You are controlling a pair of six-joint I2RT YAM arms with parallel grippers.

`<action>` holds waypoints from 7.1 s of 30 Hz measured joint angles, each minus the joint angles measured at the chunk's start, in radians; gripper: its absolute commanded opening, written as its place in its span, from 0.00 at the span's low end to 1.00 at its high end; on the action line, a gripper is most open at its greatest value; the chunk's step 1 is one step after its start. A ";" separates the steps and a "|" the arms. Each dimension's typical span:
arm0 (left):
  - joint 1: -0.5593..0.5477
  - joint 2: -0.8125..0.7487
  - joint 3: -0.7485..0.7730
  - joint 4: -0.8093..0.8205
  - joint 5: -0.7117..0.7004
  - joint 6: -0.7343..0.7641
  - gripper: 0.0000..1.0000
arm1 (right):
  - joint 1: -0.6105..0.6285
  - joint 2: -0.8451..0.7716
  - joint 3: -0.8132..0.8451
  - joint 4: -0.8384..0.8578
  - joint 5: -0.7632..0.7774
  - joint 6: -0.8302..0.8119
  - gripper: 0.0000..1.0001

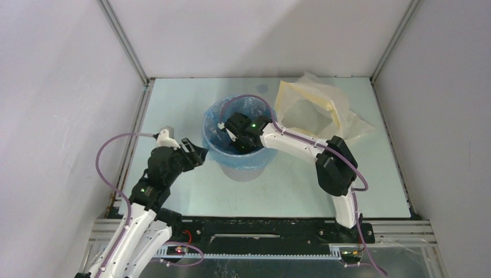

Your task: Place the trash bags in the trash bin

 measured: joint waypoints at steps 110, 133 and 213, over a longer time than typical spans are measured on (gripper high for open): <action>0.000 0.089 0.080 -0.006 0.132 0.023 0.73 | -0.081 0.122 0.000 0.055 -0.143 0.130 0.00; 0.000 0.110 0.073 0.029 0.150 0.016 0.74 | -0.067 0.080 0.025 0.037 -0.031 0.124 0.00; 0.000 -0.220 -0.241 0.264 -0.288 0.014 1.00 | -0.409 -1.410 -1.261 0.869 0.476 0.106 1.00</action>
